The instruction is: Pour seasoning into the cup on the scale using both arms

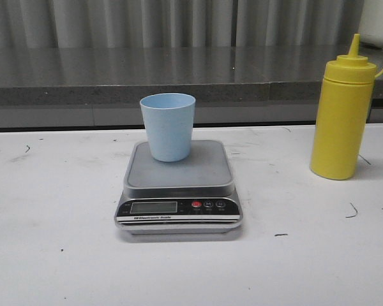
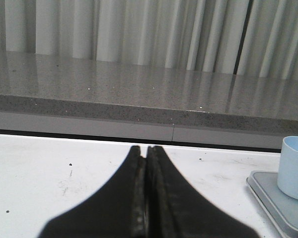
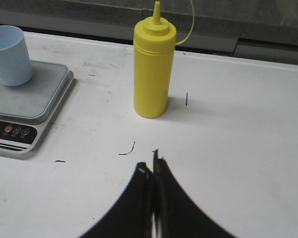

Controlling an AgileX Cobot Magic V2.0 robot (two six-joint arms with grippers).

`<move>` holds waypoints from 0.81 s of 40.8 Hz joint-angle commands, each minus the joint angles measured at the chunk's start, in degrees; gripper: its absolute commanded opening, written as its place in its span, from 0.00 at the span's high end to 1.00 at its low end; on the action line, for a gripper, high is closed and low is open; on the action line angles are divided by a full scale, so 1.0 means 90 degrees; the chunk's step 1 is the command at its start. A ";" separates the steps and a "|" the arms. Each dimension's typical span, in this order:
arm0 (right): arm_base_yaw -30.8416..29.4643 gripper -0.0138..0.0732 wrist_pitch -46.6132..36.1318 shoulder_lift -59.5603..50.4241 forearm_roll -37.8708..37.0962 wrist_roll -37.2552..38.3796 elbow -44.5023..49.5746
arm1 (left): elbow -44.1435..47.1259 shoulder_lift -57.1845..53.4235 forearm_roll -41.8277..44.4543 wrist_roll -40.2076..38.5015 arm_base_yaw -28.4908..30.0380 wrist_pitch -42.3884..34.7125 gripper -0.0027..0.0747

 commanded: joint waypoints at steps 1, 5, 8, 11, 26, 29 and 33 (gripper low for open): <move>0.0004 0.97 -0.0458 0.0040 0.0034 -0.0061 -0.0189 | 0.0089 -0.0146 -0.0066 -0.0026 0.0021 -0.0512 0.99; 0.0004 0.97 -0.0458 0.0040 0.0034 -0.0061 -0.0189 | 0.0089 -0.0146 -0.0066 -0.0026 0.0021 -0.0512 0.99; 0.0004 0.97 -0.0458 0.0040 0.0034 -0.0061 -0.0189 | 0.0089 -0.0146 -0.0066 -0.0026 0.0021 -0.0512 0.99; 0.0004 0.97 -0.0458 0.0040 0.0034 -0.0061 -0.0189 | 0.0089 -0.0146 -0.0066 -0.0026 0.0021 -0.0512 0.99; 0.0004 0.97 -0.0458 0.0040 0.0034 -0.0061 -0.0189 | 0.0089 -0.0146 -0.0066 -0.0026 0.0021 -0.0512 0.99; 0.0004 0.97 -0.0464 0.0040 0.0034 -0.0061 -0.0189 | 0.0089 -0.0146 -0.0066 -0.0026 0.0021 -0.0512 0.99; 0.0004 0.97 -0.0715 -0.0151 -0.0163 -0.0067 0.0040 | 0.0089 -0.0146 -0.0066 -0.0026 0.0021 -0.0512 0.99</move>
